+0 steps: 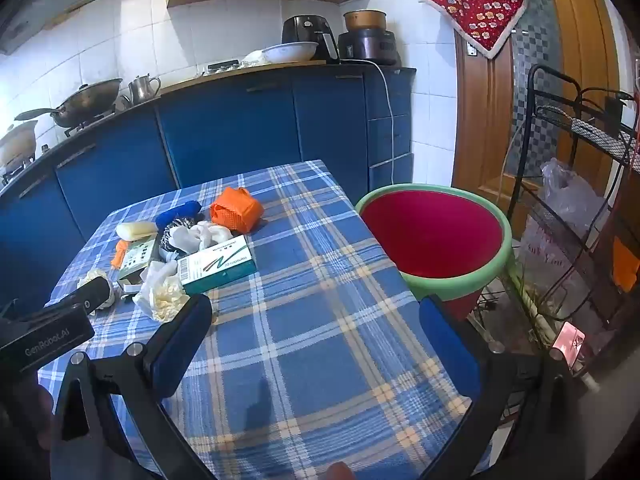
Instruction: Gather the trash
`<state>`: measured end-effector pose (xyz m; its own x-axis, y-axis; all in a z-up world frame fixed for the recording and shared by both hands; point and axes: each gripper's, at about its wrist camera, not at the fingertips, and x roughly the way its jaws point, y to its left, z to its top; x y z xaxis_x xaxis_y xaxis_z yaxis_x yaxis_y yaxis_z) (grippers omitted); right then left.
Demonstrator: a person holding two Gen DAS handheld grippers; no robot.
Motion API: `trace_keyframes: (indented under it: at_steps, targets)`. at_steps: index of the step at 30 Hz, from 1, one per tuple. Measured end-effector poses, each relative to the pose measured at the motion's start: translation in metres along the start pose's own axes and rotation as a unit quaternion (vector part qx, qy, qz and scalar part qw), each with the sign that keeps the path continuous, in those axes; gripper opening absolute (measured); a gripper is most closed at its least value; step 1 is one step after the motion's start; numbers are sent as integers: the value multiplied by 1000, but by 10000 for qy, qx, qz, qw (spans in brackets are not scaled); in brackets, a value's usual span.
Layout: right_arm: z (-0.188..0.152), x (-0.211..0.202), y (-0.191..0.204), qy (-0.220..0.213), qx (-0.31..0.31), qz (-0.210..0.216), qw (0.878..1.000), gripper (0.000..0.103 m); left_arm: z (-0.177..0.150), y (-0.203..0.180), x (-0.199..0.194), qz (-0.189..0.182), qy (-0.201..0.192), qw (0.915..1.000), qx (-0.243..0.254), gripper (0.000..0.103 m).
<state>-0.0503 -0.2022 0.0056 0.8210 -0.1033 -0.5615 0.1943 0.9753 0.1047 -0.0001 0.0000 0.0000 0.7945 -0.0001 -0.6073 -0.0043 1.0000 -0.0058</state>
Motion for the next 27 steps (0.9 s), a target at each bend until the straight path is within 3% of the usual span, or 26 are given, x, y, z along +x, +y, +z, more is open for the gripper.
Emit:
trace_keyframes:
  at_steps: [27]
  targets:
    - [1,-4,4,-85,-9,14,10000,102,1,0,-11,-120,-83,9999,-13,103]
